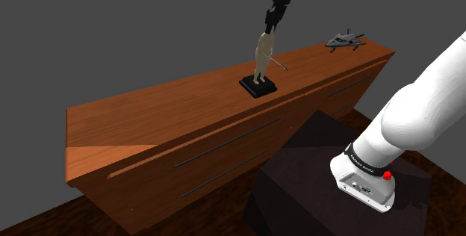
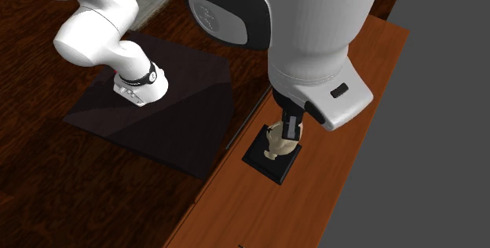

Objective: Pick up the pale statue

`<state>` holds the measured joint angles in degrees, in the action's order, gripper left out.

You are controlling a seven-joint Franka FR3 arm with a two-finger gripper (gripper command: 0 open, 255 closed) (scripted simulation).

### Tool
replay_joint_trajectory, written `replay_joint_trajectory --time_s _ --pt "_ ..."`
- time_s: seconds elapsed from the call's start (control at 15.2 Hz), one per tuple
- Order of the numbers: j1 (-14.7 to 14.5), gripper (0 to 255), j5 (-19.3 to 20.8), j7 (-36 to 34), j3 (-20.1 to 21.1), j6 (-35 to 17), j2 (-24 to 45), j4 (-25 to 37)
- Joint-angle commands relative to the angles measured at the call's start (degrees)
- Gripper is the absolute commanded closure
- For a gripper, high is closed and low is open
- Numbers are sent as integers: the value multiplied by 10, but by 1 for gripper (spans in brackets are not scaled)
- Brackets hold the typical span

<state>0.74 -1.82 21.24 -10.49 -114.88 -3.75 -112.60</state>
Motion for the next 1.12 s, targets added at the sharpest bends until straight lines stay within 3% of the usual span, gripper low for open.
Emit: replay_joint_trajectory --time_s 0.0,1.06 --pt "0 255 0 0 0 0 1 0" --pt "0 255 2 -4 0 107 -4 102"
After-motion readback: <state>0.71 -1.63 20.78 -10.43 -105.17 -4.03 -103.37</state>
